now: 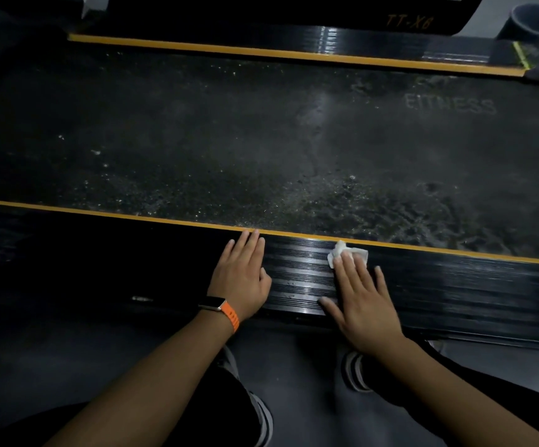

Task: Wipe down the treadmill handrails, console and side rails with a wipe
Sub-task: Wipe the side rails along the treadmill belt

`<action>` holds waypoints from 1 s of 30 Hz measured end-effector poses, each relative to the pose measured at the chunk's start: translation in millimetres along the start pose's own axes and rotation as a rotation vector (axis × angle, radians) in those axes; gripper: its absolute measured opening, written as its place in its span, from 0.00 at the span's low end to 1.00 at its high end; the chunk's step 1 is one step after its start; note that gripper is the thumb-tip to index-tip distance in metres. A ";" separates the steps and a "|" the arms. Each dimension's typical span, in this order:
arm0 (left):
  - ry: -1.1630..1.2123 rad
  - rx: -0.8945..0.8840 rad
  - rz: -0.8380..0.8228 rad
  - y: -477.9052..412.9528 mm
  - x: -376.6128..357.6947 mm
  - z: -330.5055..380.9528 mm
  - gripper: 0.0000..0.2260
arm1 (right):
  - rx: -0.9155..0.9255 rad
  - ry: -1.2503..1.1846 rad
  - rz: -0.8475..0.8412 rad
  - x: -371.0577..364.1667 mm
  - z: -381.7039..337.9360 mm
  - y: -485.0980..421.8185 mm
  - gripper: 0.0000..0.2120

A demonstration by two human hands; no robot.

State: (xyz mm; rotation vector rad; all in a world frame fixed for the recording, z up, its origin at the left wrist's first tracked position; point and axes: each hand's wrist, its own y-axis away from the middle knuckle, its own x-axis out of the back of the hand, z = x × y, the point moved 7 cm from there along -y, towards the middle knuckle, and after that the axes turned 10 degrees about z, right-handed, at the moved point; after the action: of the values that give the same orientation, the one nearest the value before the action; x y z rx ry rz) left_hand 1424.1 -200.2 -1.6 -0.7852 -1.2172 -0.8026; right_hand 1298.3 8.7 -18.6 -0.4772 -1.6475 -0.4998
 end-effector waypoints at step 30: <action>0.037 -0.039 -0.019 -4.0 -5.5 32.5 0.32 | -0.023 0.010 0.093 0.5 22.8 12.0 0.40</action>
State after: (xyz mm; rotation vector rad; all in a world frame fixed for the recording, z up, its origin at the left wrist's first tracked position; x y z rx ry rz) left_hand 1404.0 -173.7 -1.1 -0.7880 -1.1808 -0.8555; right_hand 1286.7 31.6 -20.3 -0.5651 -1.6037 -0.4518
